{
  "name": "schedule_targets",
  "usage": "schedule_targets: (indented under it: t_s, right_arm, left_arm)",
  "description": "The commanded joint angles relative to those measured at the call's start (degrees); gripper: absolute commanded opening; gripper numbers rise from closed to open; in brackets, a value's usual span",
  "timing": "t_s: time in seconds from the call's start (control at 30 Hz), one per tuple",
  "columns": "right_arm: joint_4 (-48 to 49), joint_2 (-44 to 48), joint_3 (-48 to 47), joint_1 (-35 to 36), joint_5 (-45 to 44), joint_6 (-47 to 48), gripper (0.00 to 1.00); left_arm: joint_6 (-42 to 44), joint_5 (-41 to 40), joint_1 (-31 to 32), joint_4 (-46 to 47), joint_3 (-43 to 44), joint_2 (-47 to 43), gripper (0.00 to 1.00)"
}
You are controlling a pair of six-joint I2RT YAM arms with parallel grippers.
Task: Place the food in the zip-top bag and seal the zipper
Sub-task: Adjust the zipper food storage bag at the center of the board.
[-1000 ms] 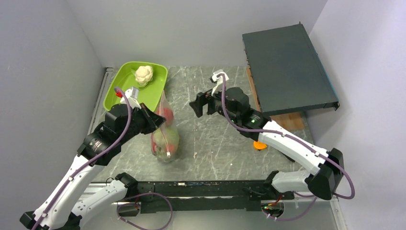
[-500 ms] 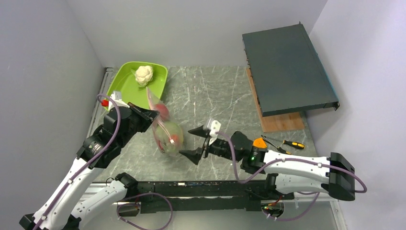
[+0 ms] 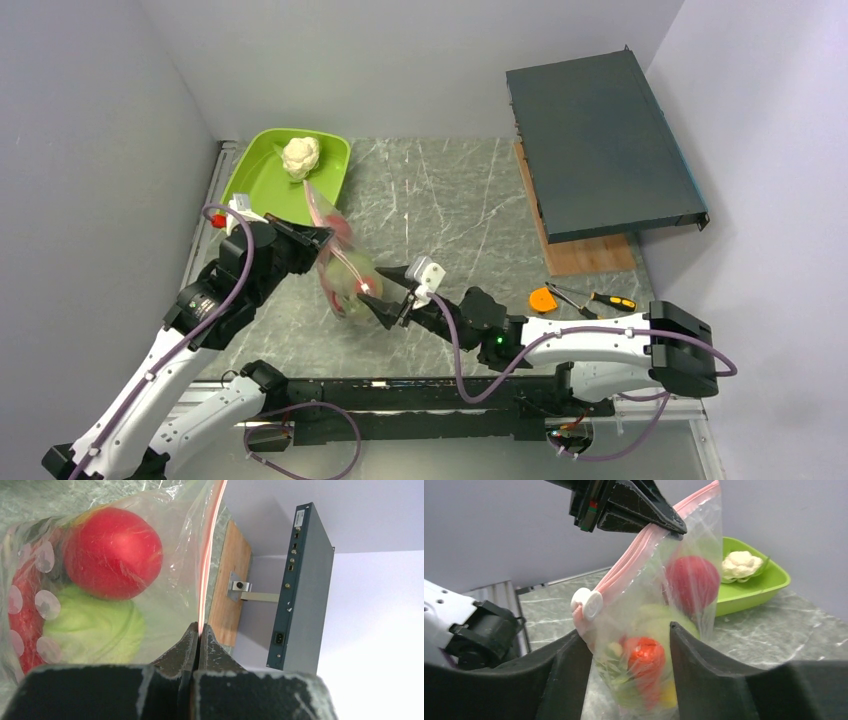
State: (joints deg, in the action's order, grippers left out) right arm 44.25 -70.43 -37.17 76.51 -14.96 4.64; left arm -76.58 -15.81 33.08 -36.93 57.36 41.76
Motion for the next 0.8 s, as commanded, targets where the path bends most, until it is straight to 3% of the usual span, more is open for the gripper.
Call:
schedule_targets:
  t_s: [0.0,0.1,0.13,0.17,0.23,0.37,0.43,0.5,0.63,0.77]
  right_arm:
    - [4.79,-0.39,-2.77,0.31,-4.37,2.52,0.47]
    - [5.32,0.94,-1.69,-0.15,-2.19,3.99,0.19]
    - [3.13,1.59,-1.99,-0.83,0.02,4.42,0.04]
    - [1.00,2.47,-2.32,-1.77,2.80,4.34,0.00]
    - [-1.69,4.46,-1.68,-6.42,14.96,3.81,0.00]
    - [-9.32,6.80,-3.30,-14.96,36.13,2.73,0.00]
    - [-13.03,7.44,-4.45,-17.83,42.54,4.38,0.00]
    - [-16.99,7.37,-5.96,-20.30,48.16,6.21,0.00]
    - [-23.49,7.03,-8.40,-23.73,55.61,9.20,0.00]
    - [-28.01,7.08,-10.53,-25.70,57.87,11.04,0.00]
  left_arm:
    - [-4.11,-0.09,0.01,6.89,0.73,-1.36,0.00]
    - [-3.69,0.34,0.03,7.89,-0.34,-2.45,0.00]
    - [-2.41,0.23,0.04,8.66,-0.92,-3.08,0.04]
    - [-0.65,-0.19,0.02,9.15,-1.44,-3.96,0.15]
    - [6.79,-1.56,0.03,11.30,-2.63,-6.10,0.43]
    - [30.71,4.44,0.03,21.42,-5.50,-11.21,0.66]
    - [46.01,14.63,0.01,28.08,-6.73,-13.19,0.68]
    - [60.05,25.90,0.00,27.79,-5.10,-13.34,0.69]
    - [80.54,44.43,0.00,13.78,3.69,-6.59,0.74]
    - [93.39,51.71,0.05,-0.94,12.69,2.75,0.77]
